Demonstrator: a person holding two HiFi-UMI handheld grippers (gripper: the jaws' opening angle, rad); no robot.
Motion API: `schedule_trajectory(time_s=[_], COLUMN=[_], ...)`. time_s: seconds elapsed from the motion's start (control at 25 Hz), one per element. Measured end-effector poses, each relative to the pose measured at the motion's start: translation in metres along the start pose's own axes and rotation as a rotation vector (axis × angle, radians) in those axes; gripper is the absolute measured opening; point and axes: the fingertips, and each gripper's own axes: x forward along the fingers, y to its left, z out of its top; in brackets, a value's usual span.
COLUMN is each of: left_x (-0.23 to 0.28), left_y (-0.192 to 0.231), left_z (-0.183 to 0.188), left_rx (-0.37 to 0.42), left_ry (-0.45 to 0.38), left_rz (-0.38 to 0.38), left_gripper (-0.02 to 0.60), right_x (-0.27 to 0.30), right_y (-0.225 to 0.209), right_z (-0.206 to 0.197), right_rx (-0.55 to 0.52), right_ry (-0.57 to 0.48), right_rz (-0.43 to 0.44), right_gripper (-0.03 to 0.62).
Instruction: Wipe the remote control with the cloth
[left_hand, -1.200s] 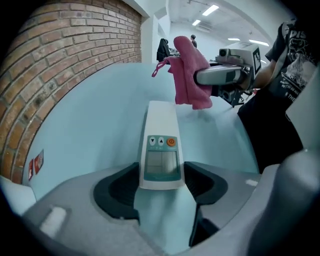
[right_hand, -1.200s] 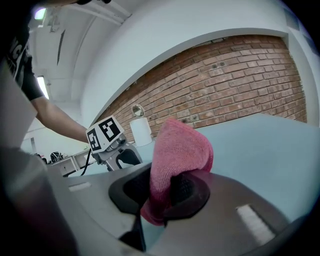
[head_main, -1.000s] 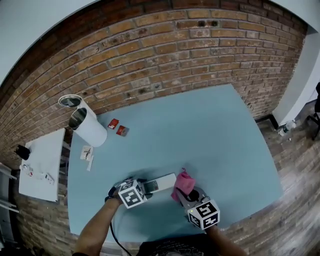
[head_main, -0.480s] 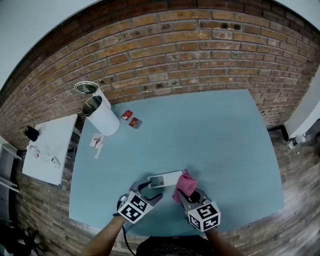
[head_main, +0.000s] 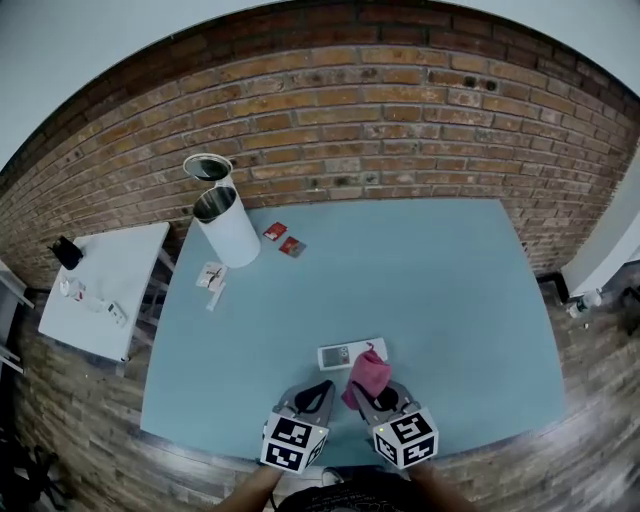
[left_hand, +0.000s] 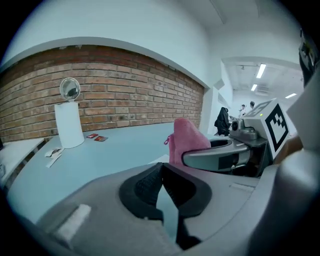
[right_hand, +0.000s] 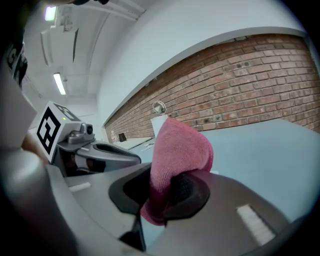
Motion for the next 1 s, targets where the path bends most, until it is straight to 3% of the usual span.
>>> schedule_trajectory(time_s=[0.32, 0.56, 1.0], left_x=[-0.035, -0.049, -0.063], left_y=[-0.005, -0.017, -0.033], left_z=[-0.011, -0.014, -0.027], left_rx=[-0.043, -0.081, -0.080], left_ry=[-0.050, -0.066, -0.072], left_rz=[0.047, 0.017, -0.030], left_gripper=[-0.002, -0.003, -0.003], right_x=[-0.012, -0.029, -0.046], right_y=[0.037, 0.050, 0.064], right_z=[0.002, 0.004, -0.009], right_rx=[-0.021, -0.013, -0.006], right_ry=[-0.010, -0.021, -0.014], right_rz=[-0.073, -0.142, -0.195], right_gripper=[0.064, 0.064, 0.064])
